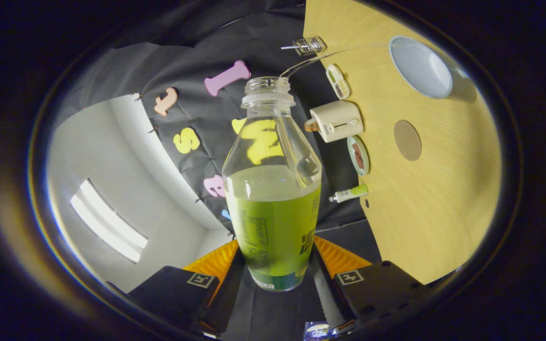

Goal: Take the bottle from table, then pour the juice into the cup, finally place the bottle on the coaster

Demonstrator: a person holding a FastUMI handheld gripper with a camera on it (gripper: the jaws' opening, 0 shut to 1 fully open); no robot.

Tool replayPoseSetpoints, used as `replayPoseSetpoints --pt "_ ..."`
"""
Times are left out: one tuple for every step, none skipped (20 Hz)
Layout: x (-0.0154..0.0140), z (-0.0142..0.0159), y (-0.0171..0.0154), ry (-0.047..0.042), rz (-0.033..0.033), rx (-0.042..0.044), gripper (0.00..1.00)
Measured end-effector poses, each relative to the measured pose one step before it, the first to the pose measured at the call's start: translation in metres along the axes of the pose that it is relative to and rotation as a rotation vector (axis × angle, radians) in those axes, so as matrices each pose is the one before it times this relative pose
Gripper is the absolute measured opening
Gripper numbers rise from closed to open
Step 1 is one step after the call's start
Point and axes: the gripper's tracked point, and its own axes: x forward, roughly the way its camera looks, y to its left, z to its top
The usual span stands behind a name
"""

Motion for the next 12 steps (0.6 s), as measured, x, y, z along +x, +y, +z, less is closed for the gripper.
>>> replayPoseSetpoints --pt "0.00074 -0.001 0.00106 0.00214 0.00203 0.00471 0.78" --pt "0.0017 -0.00052 -0.00025 0.00151 0.00156 0.00535 0.78" --pt "-0.00038 -0.00206 0.00108 0.00311 0.00058 0.00432 0.78" --pt "0.00035 -0.00136 -0.00007 0.00137 0.00029 0.00261 0.78" --pt "-0.00083 -0.00059 -0.00059 -0.00167 -0.00276 0.00355 0.78" --pt "0.00018 0.0 0.00002 -0.00081 0.00184 0.00321 0.78" --pt "0.00116 -0.00023 0.00117 -0.00075 0.00364 0.0046 0.78" --pt "0.00074 -0.00034 0.00146 -0.00065 0.00411 0.00416 0.78" --pt "-0.00102 -0.00112 0.00179 0.00048 0.0035 0.00221 0.78" --pt "-0.00001 -0.00152 0.00151 0.00128 0.00266 0.00411 0.78" --pt "0.00041 0.00002 0.00028 -0.00217 0.00265 0.00439 0.78" --pt "0.00161 0.00014 0.00044 -0.00195 0.00244 0.00492 0.78"
